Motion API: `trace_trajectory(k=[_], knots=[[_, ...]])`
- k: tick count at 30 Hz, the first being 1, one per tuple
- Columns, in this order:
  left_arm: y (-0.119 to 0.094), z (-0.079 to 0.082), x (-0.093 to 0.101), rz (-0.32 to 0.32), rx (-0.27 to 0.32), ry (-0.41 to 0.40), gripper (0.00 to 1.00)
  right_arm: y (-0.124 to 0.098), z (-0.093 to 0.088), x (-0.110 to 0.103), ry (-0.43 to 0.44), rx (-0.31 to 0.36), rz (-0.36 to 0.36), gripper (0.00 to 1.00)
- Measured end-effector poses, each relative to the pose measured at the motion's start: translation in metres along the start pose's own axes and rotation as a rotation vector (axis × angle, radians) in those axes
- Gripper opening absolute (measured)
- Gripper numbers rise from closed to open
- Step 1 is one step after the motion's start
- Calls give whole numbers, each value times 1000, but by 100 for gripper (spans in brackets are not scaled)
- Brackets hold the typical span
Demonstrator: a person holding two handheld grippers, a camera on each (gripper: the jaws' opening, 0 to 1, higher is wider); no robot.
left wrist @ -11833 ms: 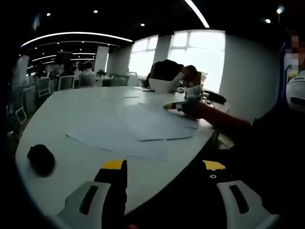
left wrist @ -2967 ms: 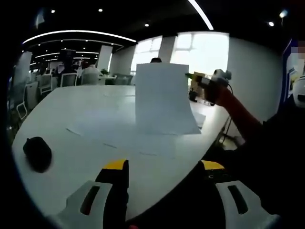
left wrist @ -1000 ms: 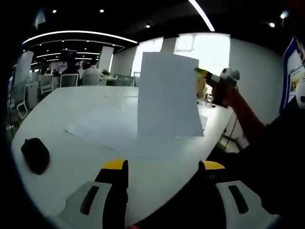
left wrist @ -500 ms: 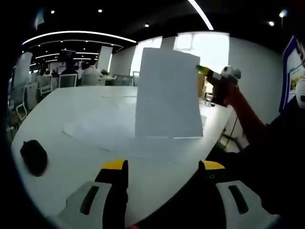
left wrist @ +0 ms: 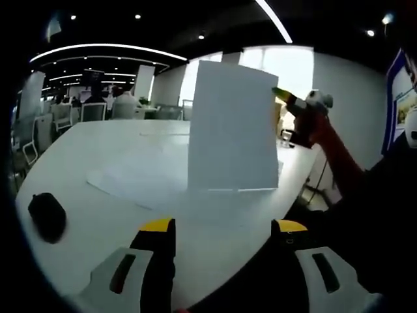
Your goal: Organize the stack of printing papers by aligning and flattening the scattered papers on the table
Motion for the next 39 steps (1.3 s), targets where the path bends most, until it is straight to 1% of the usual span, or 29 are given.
trace_trajectory(k=[16, 23, 39], knots=[[1, 4, 0, -3, 28, -7, 62, 1, 12, -12, -23, 18, 31, 0], [2, 1, -1, -2, 24, -12, 62, 1, 13, -16, -24, 22, 40, 0], [10, 5, 1, -21, 31, -4, 62, 1, 22, -26, -27, 43, 63, 0]])
Point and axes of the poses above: the point that each gripper's makers call its tool centre point, and the gripper's own axes: y roughly forward along the fingers, x roughly to its right, z roughly out of its top, the point moved 6 cm from there along -y, roughly backward along the fingers, and after that the axes turned 2 degrees about x, right-handed, at the moved point
